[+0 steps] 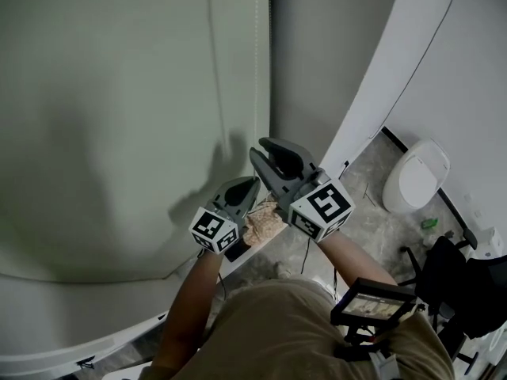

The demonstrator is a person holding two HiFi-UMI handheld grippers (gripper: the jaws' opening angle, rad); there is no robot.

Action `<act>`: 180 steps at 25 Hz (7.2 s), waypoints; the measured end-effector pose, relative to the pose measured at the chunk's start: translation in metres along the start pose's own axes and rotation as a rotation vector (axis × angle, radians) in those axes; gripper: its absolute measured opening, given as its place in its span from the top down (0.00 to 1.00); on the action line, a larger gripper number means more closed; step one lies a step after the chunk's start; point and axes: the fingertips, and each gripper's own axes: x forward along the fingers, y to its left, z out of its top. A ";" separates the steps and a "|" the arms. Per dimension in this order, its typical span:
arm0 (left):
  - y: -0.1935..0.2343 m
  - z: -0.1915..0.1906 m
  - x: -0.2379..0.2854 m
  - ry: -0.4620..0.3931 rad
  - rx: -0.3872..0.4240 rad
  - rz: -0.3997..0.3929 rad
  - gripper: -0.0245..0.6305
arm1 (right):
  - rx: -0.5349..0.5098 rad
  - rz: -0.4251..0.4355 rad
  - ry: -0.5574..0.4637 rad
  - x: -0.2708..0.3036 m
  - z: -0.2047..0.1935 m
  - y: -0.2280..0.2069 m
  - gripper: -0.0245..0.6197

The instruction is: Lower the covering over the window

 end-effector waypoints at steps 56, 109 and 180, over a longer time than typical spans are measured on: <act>0.011 0.147 0.028 -0.062 0.193 -0.049 0.94 | 0.151 0.045 0.241 -0.020 -0.138 0.004 0.95; -0.036 0.066 -0.008 -0.018 -0.036 -0.277 0.94 | 0.108 0.327 0.077 -0.003 0.017 0.017 0.88; -0.019 0.086 -0.034 -0.094 -0.026 -0.264 0.76 | 0.204 0.287 0.069 -0.008 -0.006 0.008 0.95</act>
